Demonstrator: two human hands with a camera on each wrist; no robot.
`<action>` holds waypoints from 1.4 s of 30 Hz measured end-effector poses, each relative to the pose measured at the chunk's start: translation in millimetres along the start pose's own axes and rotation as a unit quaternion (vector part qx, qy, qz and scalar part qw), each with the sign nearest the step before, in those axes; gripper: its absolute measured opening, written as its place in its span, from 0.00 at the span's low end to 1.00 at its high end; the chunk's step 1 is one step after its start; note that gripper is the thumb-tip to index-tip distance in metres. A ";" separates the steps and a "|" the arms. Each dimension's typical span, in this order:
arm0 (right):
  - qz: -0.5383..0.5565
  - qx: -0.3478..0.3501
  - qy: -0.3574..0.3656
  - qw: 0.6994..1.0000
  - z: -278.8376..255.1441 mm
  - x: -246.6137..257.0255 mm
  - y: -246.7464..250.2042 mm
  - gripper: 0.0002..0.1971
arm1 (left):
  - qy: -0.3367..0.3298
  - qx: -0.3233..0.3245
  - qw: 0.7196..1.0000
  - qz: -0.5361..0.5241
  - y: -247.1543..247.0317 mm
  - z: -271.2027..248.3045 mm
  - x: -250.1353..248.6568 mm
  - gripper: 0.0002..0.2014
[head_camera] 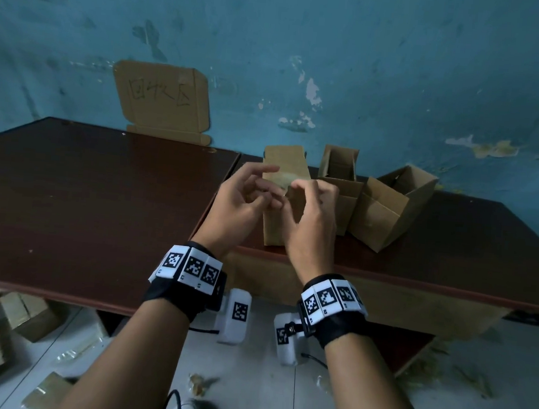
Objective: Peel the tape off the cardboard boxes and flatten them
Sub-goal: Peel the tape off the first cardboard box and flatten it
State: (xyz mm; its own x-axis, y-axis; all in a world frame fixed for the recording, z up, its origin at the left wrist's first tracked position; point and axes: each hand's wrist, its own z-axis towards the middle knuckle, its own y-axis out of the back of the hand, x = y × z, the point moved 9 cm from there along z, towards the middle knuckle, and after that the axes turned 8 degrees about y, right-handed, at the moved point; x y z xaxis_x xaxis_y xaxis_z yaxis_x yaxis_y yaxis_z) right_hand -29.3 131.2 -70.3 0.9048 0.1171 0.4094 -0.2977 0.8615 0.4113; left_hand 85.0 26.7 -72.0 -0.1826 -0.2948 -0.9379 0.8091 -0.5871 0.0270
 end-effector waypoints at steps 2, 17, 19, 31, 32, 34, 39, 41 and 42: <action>-0.002 0.011 0.002 1.000 1.1 -0.1 -1.6 0.10 | -0.008 -0.024 0.999 0.025 3.7 -0.4 -0.2 0.19; 0.050 0.025 -0.004 0.998 5.7 2.2 -1.8 0.06 | -0.041 -0.065 0.975 0.209 10.6 6.2 17.5 0.25; 0.046 0.026 -0.002 0.999 6.9 1.8 -0.1 0.04 | -0.041 -0.059 0.977 0.201 10.5 6.5 16.9 0.25; 0.062 -0.006 -0.045 0.997 12.7 -4.5 8.8 0.04 | -0.062 -0.062 0.982 0.168 14.7 8.5 19.7 0.24; 0.059 -0.012 -0.047 0.997 13.5 -4.5 10.5 0.04 | -0.063 -0.066 0.982 0.168 14.9 8.8 19.2 0.24; 0.058 -0.018 -0.052 0.997 15.0 -4.3 12.8 0.04 | -0.065 -0.071 0.981 0.168 15.2 9.0 18.1 0.23; 0.084 -0.012 -0.073 0.994 15.8 -8.7 11.7 0.03 | -0.066 -0.073 0.981 0.168 16.1 10.0 17.6 0.23; 0.104 -0.013 -0.085 0.991 16.1 -12.4 11.4 0.03 | -0.064 -0.075 0.981 0.170 16.2 9.8 17.6 0.22; 0.114 -0.016 -0.089 0.989 16.4 -13.8 11.7 0.03 | -0.063 -0.076 0.981 0.167 16.4 9.6 17.5 0.22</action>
State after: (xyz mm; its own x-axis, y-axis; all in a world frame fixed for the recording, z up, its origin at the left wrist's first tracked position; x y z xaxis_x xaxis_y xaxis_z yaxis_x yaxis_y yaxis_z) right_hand -50.3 131.6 -57.8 0.7469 0.2234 0.6263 -0.4755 0.8379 0.2681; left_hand 89.7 4.7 -84.7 0.0468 -0.5478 -0.8353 0.9081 -0.3251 0.2640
